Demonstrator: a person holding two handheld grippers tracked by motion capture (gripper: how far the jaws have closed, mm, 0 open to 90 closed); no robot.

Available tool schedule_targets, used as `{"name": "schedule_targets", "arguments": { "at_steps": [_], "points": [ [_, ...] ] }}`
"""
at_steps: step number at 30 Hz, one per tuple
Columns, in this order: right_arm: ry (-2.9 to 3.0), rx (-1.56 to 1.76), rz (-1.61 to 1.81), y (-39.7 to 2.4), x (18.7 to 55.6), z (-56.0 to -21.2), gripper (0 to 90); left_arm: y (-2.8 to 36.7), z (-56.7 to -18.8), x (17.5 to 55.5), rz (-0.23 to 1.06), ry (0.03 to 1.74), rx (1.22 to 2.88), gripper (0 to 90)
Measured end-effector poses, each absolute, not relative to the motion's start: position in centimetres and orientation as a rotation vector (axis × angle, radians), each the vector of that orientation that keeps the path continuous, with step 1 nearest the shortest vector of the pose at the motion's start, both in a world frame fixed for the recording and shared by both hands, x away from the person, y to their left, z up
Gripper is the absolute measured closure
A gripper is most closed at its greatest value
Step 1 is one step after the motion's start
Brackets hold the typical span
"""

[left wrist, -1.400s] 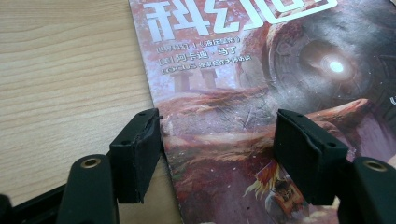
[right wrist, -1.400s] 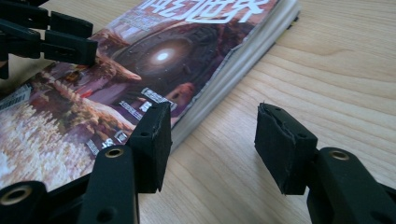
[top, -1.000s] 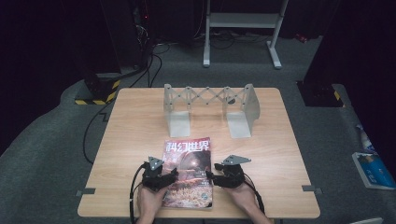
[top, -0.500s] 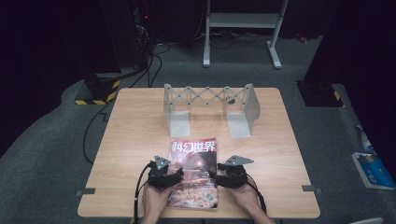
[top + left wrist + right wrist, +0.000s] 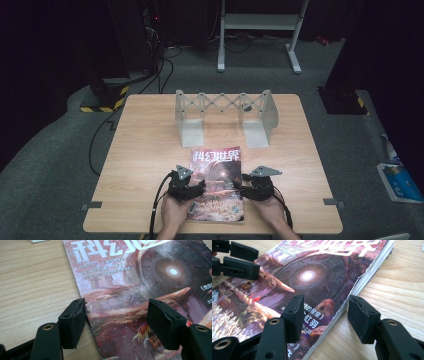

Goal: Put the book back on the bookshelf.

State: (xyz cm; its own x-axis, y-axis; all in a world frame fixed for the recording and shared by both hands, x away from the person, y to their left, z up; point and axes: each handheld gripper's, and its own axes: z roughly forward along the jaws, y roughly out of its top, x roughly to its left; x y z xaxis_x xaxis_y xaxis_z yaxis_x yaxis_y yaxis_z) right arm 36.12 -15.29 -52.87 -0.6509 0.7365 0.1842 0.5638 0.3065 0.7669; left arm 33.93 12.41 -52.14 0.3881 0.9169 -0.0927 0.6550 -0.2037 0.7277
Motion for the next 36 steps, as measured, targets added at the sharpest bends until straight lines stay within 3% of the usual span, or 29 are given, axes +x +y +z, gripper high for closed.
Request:
{"name": "schedule_targets", "arguments": {
  "at_steps": [24,36],
  "points": [
    [2.384,1.235,1.133,-18.1,37.6,-52.1,46.1,9.2,-52.2,34.6,0.445,1.274,1.978,30.2],
    [2.415,1.238,1.102,-18.6,38.0,-51.8,44.1,9.5,-52.2,35.0,0.39,1.233,1.976,30.5]
  ]
}}
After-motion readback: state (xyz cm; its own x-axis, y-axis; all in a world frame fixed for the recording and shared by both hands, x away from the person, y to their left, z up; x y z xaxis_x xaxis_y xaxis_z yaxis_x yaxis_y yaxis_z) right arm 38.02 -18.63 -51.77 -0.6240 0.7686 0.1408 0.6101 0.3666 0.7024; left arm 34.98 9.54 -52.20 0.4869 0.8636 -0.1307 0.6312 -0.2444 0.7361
